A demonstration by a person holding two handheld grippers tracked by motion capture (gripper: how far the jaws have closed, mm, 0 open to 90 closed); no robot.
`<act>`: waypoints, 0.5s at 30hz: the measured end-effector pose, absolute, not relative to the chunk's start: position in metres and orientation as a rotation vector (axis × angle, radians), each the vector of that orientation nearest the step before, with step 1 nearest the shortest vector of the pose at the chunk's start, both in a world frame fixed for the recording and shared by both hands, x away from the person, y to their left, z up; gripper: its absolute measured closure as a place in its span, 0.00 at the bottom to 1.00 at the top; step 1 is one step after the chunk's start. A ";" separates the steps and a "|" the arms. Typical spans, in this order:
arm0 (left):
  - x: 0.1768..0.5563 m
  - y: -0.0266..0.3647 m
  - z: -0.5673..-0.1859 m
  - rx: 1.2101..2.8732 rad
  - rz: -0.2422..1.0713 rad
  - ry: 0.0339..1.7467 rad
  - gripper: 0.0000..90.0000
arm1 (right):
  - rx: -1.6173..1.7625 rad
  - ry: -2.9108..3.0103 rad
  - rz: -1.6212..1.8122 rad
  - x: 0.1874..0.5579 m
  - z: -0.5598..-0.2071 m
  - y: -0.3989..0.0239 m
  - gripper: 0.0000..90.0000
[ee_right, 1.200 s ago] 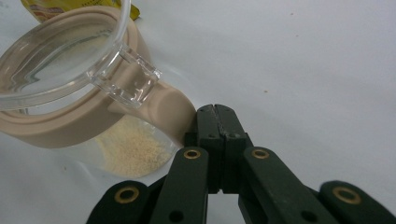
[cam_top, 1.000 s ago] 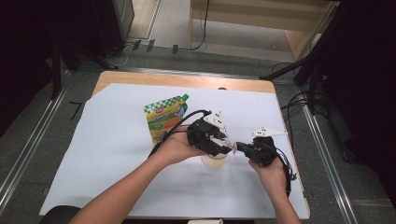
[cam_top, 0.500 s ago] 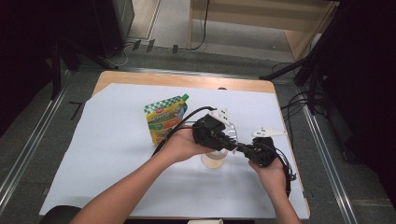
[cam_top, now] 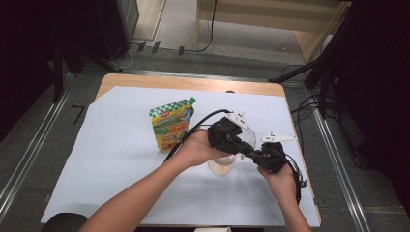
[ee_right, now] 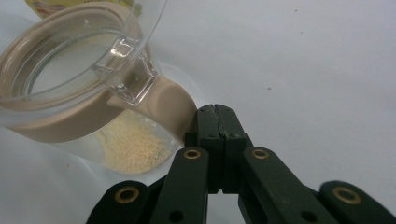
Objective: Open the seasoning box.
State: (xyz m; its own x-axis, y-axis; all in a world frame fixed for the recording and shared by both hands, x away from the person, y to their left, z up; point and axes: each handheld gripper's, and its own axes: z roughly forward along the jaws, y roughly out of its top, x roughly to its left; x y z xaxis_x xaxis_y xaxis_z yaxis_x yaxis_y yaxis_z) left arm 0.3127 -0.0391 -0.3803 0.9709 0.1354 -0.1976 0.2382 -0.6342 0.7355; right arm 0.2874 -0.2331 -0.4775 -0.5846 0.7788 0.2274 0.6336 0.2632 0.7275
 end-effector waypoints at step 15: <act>0.316 -0.035 -0.376 2.236 -0.193 0.292 0.85 | 1.329 2.316 1.272 0.282 -0.470 -0.240 0.97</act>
State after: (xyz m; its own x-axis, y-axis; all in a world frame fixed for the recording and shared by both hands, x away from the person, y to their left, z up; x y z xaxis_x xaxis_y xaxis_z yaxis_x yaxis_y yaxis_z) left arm 0.3157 -0.0351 -0.3761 0.9608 0.1433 -0.2372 0.2745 -0.6109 0.7426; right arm 0.2819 -0.2399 -0.4704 -0.5824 0.7767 0.2400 0.6193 0.2327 0.7498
